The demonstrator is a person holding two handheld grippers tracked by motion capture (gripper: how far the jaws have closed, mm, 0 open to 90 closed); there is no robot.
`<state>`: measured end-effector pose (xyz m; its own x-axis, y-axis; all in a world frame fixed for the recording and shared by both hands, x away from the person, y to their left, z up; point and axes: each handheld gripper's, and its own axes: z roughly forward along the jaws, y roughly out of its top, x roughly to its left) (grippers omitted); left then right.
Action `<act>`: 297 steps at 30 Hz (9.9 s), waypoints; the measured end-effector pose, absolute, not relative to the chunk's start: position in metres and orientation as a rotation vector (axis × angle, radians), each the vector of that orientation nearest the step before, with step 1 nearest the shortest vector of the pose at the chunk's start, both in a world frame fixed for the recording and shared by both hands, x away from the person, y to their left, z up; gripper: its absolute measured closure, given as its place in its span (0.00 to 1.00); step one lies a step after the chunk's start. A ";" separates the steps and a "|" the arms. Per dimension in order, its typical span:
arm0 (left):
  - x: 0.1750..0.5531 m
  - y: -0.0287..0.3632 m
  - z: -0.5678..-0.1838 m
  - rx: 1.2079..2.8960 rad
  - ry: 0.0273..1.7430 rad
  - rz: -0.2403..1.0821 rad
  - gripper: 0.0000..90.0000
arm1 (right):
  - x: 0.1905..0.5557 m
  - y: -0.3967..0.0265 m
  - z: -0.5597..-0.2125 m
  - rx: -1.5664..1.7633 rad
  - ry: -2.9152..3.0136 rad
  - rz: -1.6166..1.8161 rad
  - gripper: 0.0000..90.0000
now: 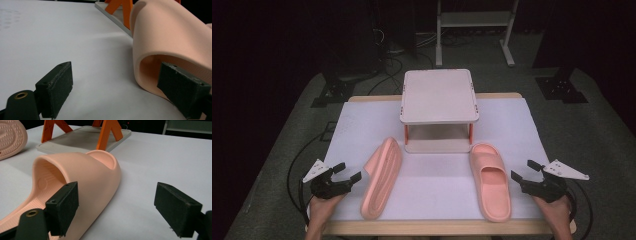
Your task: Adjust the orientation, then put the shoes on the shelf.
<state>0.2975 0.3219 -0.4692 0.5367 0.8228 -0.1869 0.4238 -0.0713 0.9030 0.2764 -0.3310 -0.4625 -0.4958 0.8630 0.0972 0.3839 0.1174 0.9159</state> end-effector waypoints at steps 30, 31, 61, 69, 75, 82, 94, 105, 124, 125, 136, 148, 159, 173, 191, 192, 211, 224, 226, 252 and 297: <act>0.316 0.273 -0.466 1.804 1.042 0.343 0.58 | 0.276 -0.325 -0.462 1.185 1.962 1.350 0.21; 0.316 0.272 -0.465 1.806 1.038 0.345 0.57 | 0.276 -0.324 -0.462 1.184 1.963 1.351 0.21; 0.308 0.256 -0.452 1.741 0.982 0.367 0.54 | 0.277 -0.323 -0.463 1.169 1.984 1.341 0.21; 0.308 0.253 -0.454 1.747 0.997 0.366 0.54 | 0.277 -0.323 -0.463 1.169 1.985 1.344 0.21; 0.308 0.248 -0.454 1.761 0.990 0.363 0.54 | 0.277 -0.324 -0.463 1.169 1.985 1.345 0.21; 0.307 0.241 -0.455 1.756 0.984 0.334 0.53 | 0.277 -0.323 -0.463 1.166 1.986 1.346 0.21; 0.308 0.227 -0.455 1.795 0.926 0.285 0.49 | 0.277 -0.322 -0.464 1.169 1.989 1.352 0.21; 0.305 0.215 -0.456 1.840 0.881 0.270 0.48 | 0.276 -0.319 -0.463 1.159 1.999 1.392 0.22; 0.300 0.204 -0.457 1.895 0.847 0.283 0.45 | 0.274 -0.305 -0.459 1.082 2.052 1.417 0.22; 0.300 0.204 -0.457 1.899 0.846 0.284 0.45 | 0.274 -0.304 -0.458 1.081 2.058 1.413 0.22; 0.297 0.204 -0.456 1.905 0.847 0.294 0.44 | 0.273 -0.293 -0.458 1.054 2.126 1.362 0.22; 0.296 0.203 -0.456 1.903 0.842 0.299 0.50 | 0.275 -0.280 -0.464 1.107 2.112 1.247 0.36; 0.294 0.196 -0.459 1.955 0.838 0.317 0.58 | 0.280 -0.268 -0.466 1.189 2.024 1.134 0.55; 0.293 0.193 -0.461 1.962 0.886 0.371 0.74 | 0.278 -0.261 -0.469 1.208 1.944 1.028 0.75; 0.291 0.191 -0.462 1.937 0.920 0.446 0.83 | 0.278 -0.258 -0.470 1.213 1.895 0.962 0.86; 0.291 0.191 -0.462 1.935 0.923 0.452 0.83 | 0.278 -0.259 -0.470 1.213 1.894 0.960 0.86; 0.292 0.196 -0.462 1.910 0.968 0.493 0.91 | 0.278 -0.262 -0.470 1.232 1.885 0.959 0.92; 0.291 0.201 -0.459 1.866 0.978 0.505 0.92 | 0.275 -0.264 -0.466 1.234 1.875 0.995 0.93; 0.291 0.202 -0.458 1.852 0.980 0.502 0.92 | 0.274 -0.264 -0.465 1.236 1.874 1.003 0.93; 0.285 0.209 -0.443 1.754 0.974 0.555 0.92 | 0.263 -0.270 -0.452 1.225 1.799 1.088 0.93; 0.279 0.186 -0.351 1.609 0.818 0.580 0.92 | 0.247 -0.238 -0.367 1.059 1.559 1.312 0.93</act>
